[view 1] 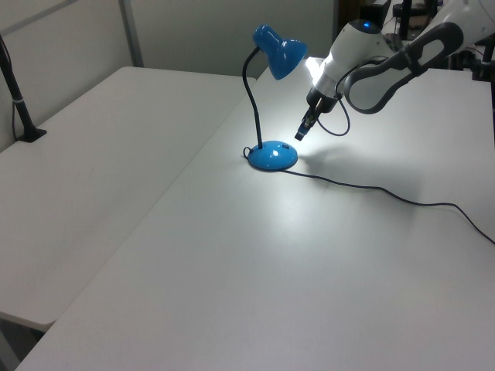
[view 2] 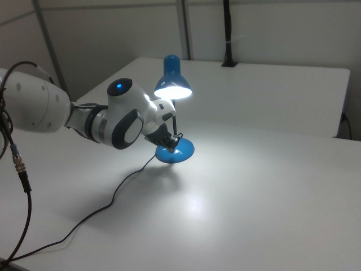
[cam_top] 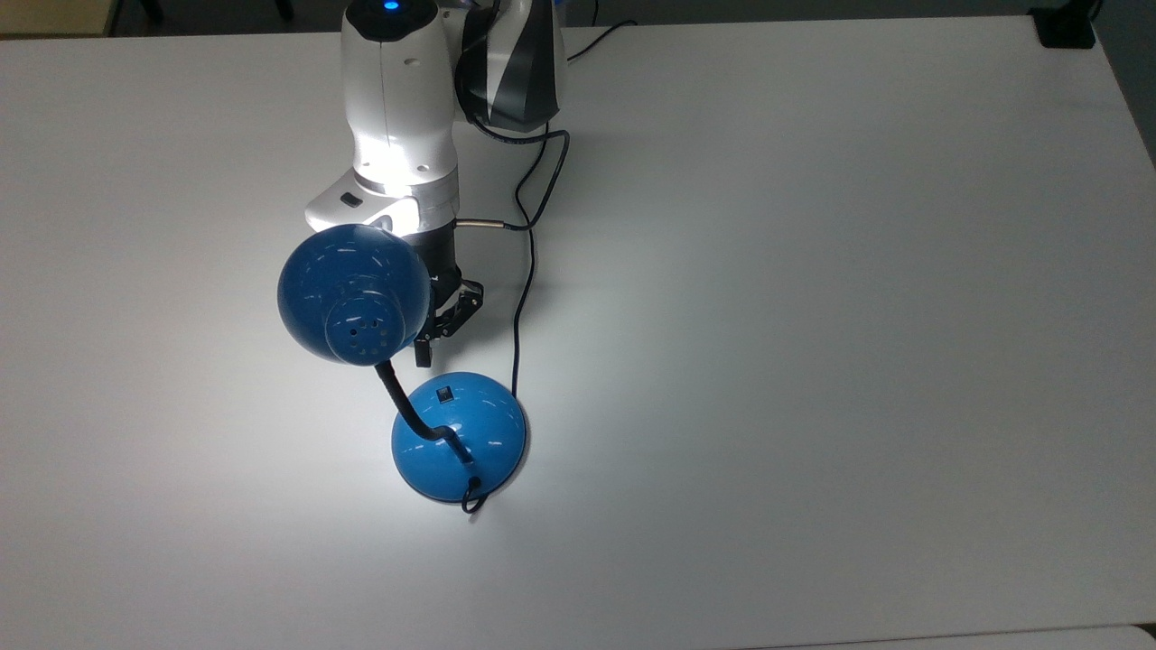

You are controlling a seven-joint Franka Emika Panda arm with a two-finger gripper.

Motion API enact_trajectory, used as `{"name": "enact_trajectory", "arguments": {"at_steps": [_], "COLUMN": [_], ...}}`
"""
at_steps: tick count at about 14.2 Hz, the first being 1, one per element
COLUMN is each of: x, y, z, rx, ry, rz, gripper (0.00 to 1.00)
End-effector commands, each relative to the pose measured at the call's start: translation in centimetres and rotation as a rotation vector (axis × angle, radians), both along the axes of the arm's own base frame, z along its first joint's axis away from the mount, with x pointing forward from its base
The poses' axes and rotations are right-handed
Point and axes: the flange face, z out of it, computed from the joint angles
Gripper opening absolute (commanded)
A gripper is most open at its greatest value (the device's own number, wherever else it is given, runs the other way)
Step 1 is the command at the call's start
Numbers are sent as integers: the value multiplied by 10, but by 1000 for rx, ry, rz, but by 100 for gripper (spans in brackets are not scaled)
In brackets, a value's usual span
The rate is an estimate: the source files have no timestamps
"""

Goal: Turn off the lamp
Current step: 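Press the switch on the lamp base with the gripper fingertips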

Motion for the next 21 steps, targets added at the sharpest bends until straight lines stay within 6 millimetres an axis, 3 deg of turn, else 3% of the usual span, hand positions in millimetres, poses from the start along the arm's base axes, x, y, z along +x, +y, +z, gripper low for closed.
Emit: {"name": "enact_trajectory", "arguments": {"at_steps": [1, 6, 15, 21], "x": [7, 17, 21, 15], "y": [6, 19, 19, 18], "z": [-1, -10, -19, -36], "rx": [40, 82, 78, 75], "ry": [-35, -36, -28, 4], "rz": [-40, -59, -59, -61], "gripper": [0, 0, 0, 0]}}
